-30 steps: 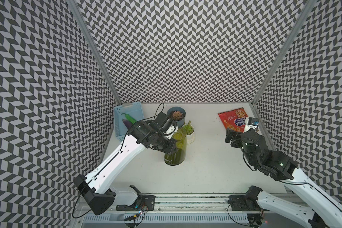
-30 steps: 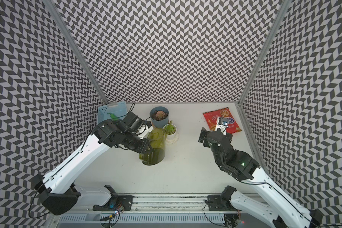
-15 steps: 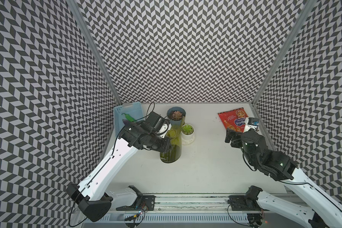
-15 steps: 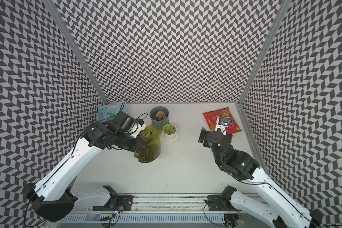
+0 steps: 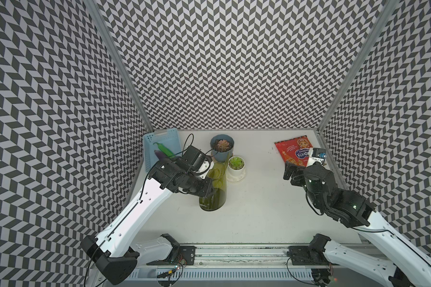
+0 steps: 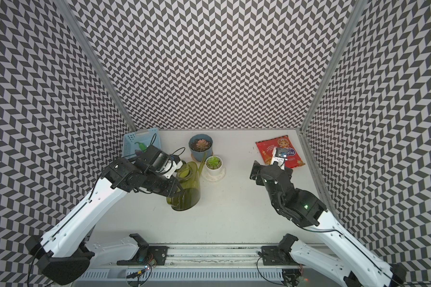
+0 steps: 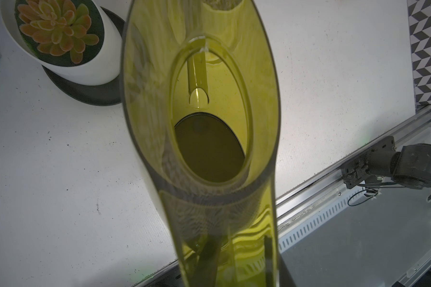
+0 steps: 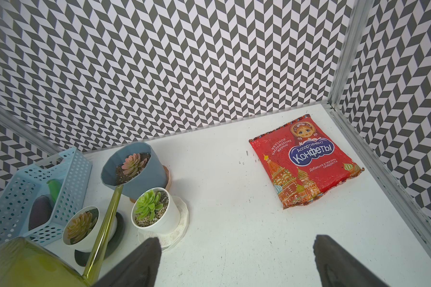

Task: Water the succulent around the soil edge
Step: Water the soil of the potted plant with water.

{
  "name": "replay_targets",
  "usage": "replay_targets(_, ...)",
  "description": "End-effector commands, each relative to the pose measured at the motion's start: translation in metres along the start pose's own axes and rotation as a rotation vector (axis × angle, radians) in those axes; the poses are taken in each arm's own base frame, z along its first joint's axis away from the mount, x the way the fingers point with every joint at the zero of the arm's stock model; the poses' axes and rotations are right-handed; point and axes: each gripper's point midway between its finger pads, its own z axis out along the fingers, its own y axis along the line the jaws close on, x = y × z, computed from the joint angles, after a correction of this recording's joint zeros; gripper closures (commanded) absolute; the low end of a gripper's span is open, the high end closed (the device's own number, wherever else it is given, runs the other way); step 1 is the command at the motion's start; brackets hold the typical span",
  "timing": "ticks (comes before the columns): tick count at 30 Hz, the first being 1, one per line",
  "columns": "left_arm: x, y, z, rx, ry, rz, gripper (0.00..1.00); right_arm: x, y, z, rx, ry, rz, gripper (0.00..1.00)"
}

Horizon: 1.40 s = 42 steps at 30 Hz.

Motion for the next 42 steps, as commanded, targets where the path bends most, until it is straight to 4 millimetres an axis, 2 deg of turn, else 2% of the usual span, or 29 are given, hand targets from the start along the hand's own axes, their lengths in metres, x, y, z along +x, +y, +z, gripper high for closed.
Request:
replay_targets(1, -0.001, -0.004, -0.009, 0.028, -0.046, 0.007, 1.00, -0.005, 0.004, 0.003, -0.013, -0.024, 0.036, 0.00)
replay_targets(10, 0.010, 0.000, -0.003, 0.028, -0.021, -0.002, 1.00, -0.004, 0.003, 0.003, -0.010, -0.025, 0.035, 0.00)
replay_targets(24, 0.028, -0.007, 0.004, 0.092, 0.029, 0.026, 1.00, -0.001, 0.005, 0.006, -0.010, -0.018, 0.033, 0.00)
replay_targets(42, 0.038, -0.013, -0.001, 0.144, 0.029, 0.034, 1.00, 0.003, 0.007, 0.011, -0.004, -0.010, 0.022, 0.00)
